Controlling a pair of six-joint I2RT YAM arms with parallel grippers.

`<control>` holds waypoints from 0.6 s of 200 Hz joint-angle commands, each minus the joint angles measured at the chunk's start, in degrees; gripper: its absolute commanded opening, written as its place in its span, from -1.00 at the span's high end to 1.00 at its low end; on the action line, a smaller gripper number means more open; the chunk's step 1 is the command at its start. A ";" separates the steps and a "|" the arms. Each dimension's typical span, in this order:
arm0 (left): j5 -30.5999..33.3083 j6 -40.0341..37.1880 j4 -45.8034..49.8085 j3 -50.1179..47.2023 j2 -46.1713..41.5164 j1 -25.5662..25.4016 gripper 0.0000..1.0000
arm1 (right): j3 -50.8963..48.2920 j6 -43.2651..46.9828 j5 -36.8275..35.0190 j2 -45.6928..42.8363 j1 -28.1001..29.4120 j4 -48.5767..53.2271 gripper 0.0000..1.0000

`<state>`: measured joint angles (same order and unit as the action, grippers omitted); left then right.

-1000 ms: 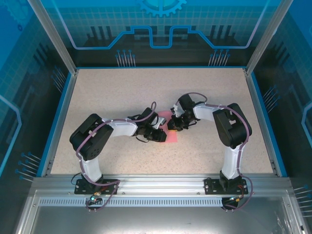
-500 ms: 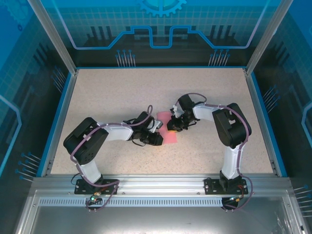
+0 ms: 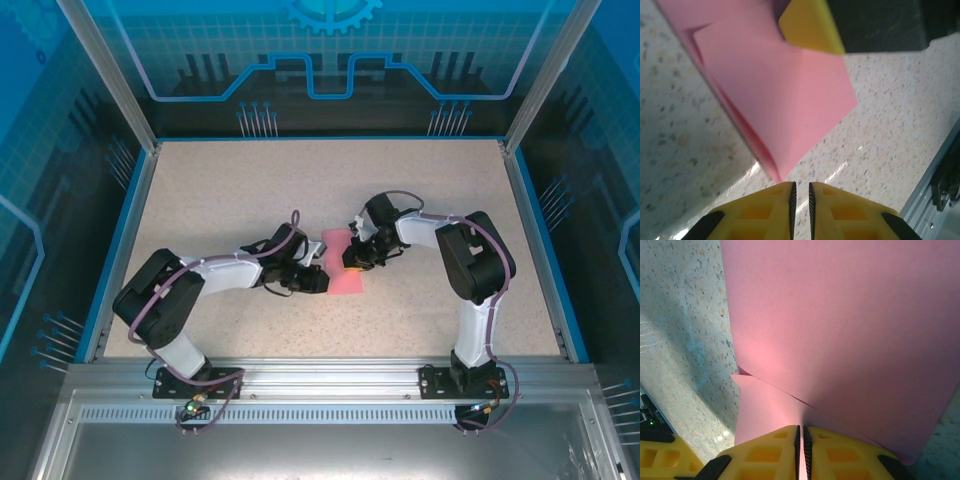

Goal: Fold a paper plane with a square sheet of paper (fold left side to right side)
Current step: Fold the triangle a second time at the center of the table.

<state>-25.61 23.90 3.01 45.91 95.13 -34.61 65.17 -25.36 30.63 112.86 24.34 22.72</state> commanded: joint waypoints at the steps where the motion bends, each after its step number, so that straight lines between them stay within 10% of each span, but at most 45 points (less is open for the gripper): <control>1: -2.51 0.86 -1.42 3.04 3.78 0.24 0.64 | -0.83 1.20 -3.65 2.10 0.07 3.19 0.71; 120: 9.45 -1.19 7.28 4.62 9.75 -3.05 0.63 | -2.11 4.71 -1.23 -7.09 0.05 6.02 0.82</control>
<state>-22.98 23.92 3.62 50.17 102.85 -36.05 64.27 -22.81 28.77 109.08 24.34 25.12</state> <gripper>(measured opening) 0.185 0.100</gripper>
